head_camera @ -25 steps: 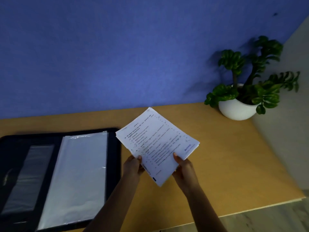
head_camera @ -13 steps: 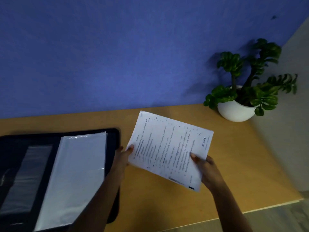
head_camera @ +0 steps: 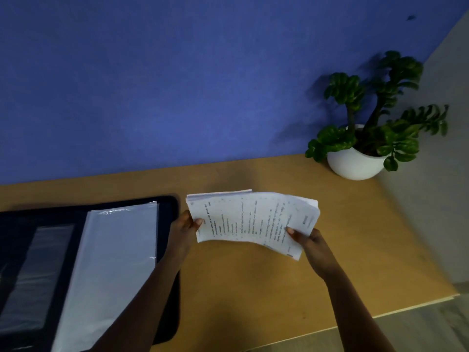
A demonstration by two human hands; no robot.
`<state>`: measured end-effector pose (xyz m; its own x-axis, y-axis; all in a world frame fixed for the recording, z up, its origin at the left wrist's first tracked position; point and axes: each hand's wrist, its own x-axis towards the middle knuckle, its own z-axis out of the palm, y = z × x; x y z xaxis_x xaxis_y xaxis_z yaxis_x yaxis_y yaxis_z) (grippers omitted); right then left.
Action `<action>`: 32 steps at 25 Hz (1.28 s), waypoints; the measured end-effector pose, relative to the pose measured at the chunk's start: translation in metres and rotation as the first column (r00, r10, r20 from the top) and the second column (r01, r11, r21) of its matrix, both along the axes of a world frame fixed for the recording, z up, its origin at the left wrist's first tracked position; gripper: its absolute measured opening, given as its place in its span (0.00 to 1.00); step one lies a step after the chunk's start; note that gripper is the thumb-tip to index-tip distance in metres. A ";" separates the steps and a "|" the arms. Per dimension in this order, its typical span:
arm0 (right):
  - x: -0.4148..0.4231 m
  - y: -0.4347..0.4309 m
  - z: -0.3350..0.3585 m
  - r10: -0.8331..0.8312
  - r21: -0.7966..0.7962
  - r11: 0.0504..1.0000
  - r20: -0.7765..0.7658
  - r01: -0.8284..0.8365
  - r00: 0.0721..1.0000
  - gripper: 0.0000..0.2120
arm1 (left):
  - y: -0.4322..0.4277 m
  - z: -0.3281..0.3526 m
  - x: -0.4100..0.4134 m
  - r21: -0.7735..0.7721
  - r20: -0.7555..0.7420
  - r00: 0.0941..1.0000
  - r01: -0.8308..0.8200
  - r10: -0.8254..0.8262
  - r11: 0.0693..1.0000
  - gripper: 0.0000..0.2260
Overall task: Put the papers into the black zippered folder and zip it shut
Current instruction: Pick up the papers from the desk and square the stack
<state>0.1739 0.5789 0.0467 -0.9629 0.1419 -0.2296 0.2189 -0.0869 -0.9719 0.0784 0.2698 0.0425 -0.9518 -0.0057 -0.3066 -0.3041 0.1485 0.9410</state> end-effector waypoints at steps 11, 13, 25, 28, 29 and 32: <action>0.005 -0.004 -0.032 -0.024 -0.007 1.000 -0.058 0.024 0.998 0.17 | 0.003 -0.025 0.009 -0.079 -0.080 0.996 0.028 -0.035 0.996 0.13; 0.003 -0.005 -0.032 -0.059 0.020 0.998 -0.024 0.059 0.998 0.14 | 0.003 -0.024 0.005 -0.154 -0.091 0.995 0.027 -0.041 0.988 0.11; 0.001 -0.013 -0.029 -0.061 0.017 0.998 0.145 0.059 0.988 0.08 | -0.015 -0.024 -0.009 -0.589 0.034 0.999 0.012 0.010 0.808 0.10; 0.006 -0.019 -0.033 -0.171 -0.038 0.983 0.187 0.181 0.967 0.07 | -0.028 -0.033 0.005 -0.765 0.025 1.000 0.010 0.014 0.644 0.18; 0.007 -0.021 -0.035 -0.204 -0.059 0.974 0.204 0.220 0.957 0.07 | -0.031 -0.038 0.011 -0.813 0.045 0.999 0.046 -0.016 0.581 0.23; 0.011 -0.029 -0.040 -0.271 -0.133 0.940 0.267 0.314 0.925 0.06 | -0.033 -0.053 0.026 -0.884 0.128 0.983 0.174 -0.133 0.435 0.33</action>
<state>0.1851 0.5500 0.0070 -0.7967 0.3469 -0.4948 0.3840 -0.3417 -0.8578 0.1041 0.2367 -0.0105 -0.9555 -0.1488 -0.2548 -0.2145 0.9432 0.2538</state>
